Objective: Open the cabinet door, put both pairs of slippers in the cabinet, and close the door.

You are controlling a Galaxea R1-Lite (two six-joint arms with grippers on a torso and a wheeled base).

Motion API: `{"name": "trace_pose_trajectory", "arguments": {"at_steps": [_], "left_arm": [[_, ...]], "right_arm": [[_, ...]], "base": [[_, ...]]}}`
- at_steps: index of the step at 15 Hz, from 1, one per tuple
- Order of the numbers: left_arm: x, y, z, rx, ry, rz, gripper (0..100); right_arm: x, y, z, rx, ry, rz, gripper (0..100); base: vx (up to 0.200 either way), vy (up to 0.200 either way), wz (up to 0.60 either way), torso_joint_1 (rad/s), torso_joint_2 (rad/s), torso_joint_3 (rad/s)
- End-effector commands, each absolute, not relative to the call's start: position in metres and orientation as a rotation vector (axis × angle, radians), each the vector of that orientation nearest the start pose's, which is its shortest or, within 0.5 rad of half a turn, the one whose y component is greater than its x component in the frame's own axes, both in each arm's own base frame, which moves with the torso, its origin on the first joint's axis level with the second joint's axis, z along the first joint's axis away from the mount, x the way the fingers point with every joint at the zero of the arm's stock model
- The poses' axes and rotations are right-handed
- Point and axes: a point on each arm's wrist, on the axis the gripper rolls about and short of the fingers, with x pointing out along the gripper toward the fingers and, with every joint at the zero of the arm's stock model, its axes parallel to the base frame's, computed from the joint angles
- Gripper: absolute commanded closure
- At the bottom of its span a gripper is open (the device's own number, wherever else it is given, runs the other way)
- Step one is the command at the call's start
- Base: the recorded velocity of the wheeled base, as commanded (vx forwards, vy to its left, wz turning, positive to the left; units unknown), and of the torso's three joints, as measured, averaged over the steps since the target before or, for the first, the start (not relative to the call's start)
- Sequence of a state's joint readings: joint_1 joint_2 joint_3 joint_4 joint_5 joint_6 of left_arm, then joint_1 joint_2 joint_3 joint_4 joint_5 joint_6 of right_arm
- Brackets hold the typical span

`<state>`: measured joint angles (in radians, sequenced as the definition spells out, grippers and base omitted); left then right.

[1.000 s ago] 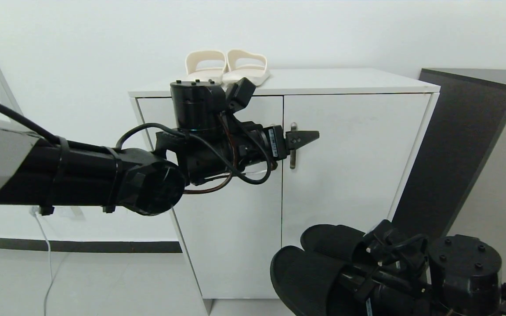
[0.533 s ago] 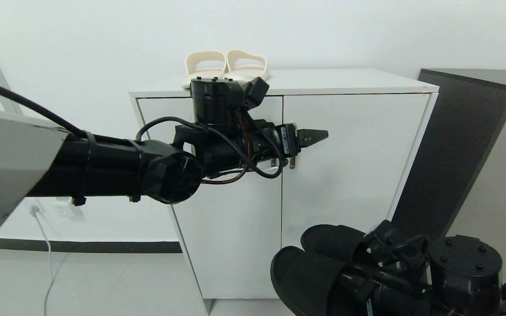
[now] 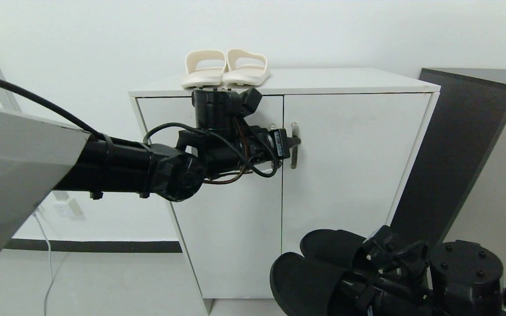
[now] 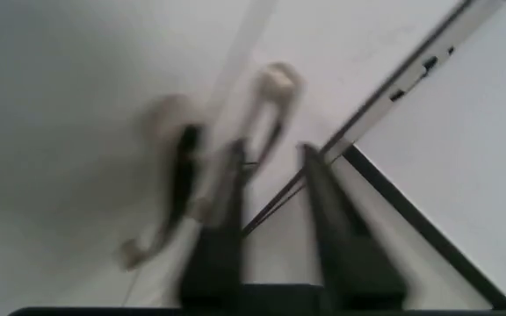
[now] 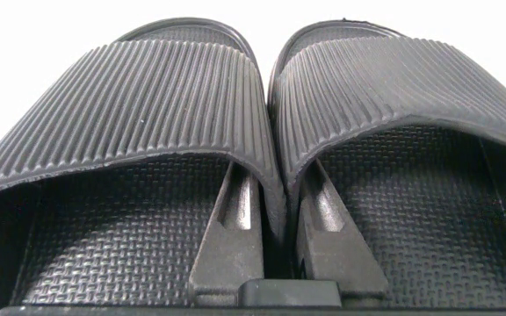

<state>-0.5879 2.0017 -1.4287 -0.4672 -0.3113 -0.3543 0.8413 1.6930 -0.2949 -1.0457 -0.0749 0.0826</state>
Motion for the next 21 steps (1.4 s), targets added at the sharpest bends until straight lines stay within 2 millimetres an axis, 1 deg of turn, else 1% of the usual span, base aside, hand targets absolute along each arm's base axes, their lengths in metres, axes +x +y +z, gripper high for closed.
{"name": "trace_pose_trajectory", "arguments": {"at_steps": [1,2,5,6,8,10,11,12,14,15,16,21], "left_arm": [[0.330,-0.229,0.236,-0.316,0.264,-0.879,100],[0.322,-0.225,0.237,-0.316,0.270,-0.879,100],[0.300,-0.215,0.243,-0.312,0.275,-0.892,100],[0.297,-0.214,0.244,-0.312,0.276,-0.894,100],[0.281,-0.203,0.249,-0.314,0.275,-0.894,100],[0.279,-0.198,0.250,-0.321,0.273,-0.888,100],[0.284,-0.193,0.250,-0.326,0.272,-0.871,100],[0.293,-0.191,0.247,-0.329,0.274,-0.853,100],[0.310,-0.195,0.242,-0.335,0.270,-0.838,100],[0.315,-0.198,0.241,-0.341,0.261,-0.840,100],[0.324,-0.203,0.238,-0.355,0.230,-0.843,100],[0.344,-0.215,0.230,-0.362,0.210,-0.847,100]], "right_arm": [[0.152,0.175,0.099,-0.103,0.368,0.767,100],[0.149,0.175,0.100,-0.118,0.363,0.784,100],[0.149,0.175,0.101,-0.116,0.357,0.786,100],[0.148,0.175,0.101,-0.116,0.359,0.787,100],[0.149,0.175,0.101,-0.116,0.357,0.786,100],[0.149,0.175,0.101,-0.118,0.358,0.786,100],[0.149,0.175,0.101,-0.118,0.358,0.786,100],[0.149,0.176,0.101,-0.118,0.356,0.787,100],[0.149,0.176,0.102,-0.114,0.353,0.787,100],[0.149,0.176,0.102,-0.114,0.353,0.787,100],[0.149,0.176,0.102,-0.115,0.354,0.787,100],[0.149,0.176,0.101,-0.116,0.357,0.787,100]], "base": [[0.000,0.000,0.00,0.000,0.00,0.000],[0.000,0.000,0.00,0.000,0.00,0.000],[0.000,0.000,0.00,0.000,0.00,0.000],[0.000,0.000,0.00,0.000,0.00,0.000],[0.000,0.000,0.00,0.000,0.00,0.000],[0.000,0.000,0.00,0.000,0.00,0.000],[0.000,0.000,0.00,0.000,0.00,0.000],[0.000,0.000,0.00,0.000,0.00,0.000],[0.000,0.000,0.00,0.000,0.00,0.000],[0.000,0.000,0.00,0.000,0.00,0.000],[0.000,0.000,0.00,0.000,0.00,0.000],[0.000,0.000,0.00,0.000,0.00,0.000]]}}
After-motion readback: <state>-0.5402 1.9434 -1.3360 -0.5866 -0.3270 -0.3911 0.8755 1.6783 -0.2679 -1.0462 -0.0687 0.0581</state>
